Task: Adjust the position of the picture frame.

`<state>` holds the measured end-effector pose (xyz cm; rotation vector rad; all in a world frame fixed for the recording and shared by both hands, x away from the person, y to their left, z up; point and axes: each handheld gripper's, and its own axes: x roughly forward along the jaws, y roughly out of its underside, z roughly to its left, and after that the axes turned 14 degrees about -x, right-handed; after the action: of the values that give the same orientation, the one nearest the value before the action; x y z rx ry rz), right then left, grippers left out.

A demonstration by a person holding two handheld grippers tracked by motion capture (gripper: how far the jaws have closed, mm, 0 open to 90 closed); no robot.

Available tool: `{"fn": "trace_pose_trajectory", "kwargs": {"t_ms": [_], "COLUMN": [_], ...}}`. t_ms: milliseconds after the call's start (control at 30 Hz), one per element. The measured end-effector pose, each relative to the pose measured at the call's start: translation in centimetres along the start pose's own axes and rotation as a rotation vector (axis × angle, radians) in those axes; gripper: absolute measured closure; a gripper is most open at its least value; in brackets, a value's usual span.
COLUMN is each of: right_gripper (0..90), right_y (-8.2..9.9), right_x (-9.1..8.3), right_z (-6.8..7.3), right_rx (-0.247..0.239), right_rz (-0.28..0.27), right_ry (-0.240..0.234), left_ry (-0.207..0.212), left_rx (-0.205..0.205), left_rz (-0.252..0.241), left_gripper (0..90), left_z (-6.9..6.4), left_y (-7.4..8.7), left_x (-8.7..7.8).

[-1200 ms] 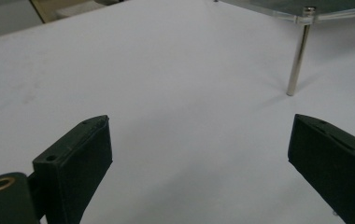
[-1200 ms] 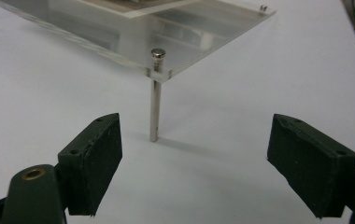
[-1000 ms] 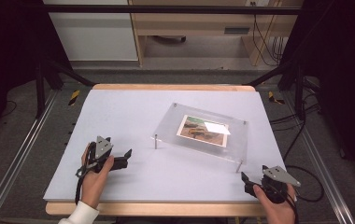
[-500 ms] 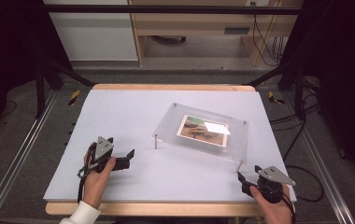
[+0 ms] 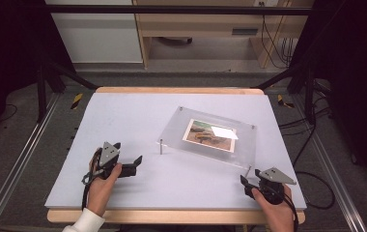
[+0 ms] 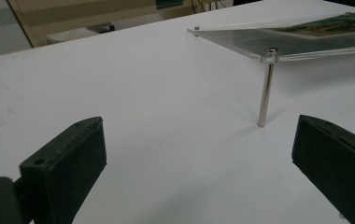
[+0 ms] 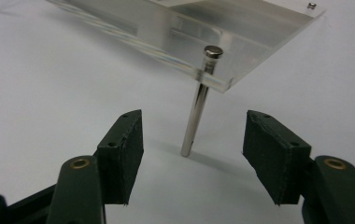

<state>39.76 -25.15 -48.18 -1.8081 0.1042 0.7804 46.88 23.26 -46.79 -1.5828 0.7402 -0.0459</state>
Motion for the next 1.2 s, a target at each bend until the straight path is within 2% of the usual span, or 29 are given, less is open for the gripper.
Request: {"fn": "trace_pose_trajectory", "kwargs": {"t_ms": [67, 167, 200, 267, 467, 600, 767, 967, 1200], "right_gripper": [37.2, 36.7, 41.0, 42.4, 54.5, 57.1, 64.5, 70.9, 76.1], "right_y": [0.0, 0.0, 0.0, 0.0, -0.1, -0.2, -0.5, -0.6, -0.8], "right_x": [0.2, 0.5, 0.6, 0.7, 1.2, 1.5, 2.1, 2.1, 1.9], "right_z": [-0.1, -0.6, -0.7, -0.7, -0.9, -0.8, -0.9, -1.3, -1.2], "right_rx": [0.006, 0.04, 0.042, 0.038, 0.049, 0.052, 0.058, 0.106, 0.108], "right_rz": [0.002, -0.012, -0.016, -0.013, -0.01, -0.005, 0.0, -0.032, -0.061], "right_ry": [0.001, -0.031, -0.03, -0.031, -0.054, -0.067, -0.075, -0.083, -0.092], "left_ry": [0.002, 0.008, 0.012, 0.017, 0.049, 0.056, 0.061, 0.084, 0.1], "left_rx": [0.01, 0.026, 0.031, 0.034, 0.044, 0.047, 0.049, 0.044, 0.04], "left_rz": [0.006, 0.013, 0.019, 0.022, 0.049, 0.048, 0.046, 0.07, 0.085], "left_gripper": [2.5, 2.7, 2.8, 2.9, 3.3, 3.3, 3.3, 4.8, 4.7], "left_z": [-0.2, -0.6, -0.9, -1.0, -1.9, -2.1, -2.3, -2.5, -3.0], "left_y": [0.0, -0.1, -0.1, -0.1, -0.1, -0.1, -0.1, -0.3, -0.3], "left_x": [0.0, 0.0, 0.1, 0.1, 0.3, 0.3, 0.3, 0.2, 0.4]}}
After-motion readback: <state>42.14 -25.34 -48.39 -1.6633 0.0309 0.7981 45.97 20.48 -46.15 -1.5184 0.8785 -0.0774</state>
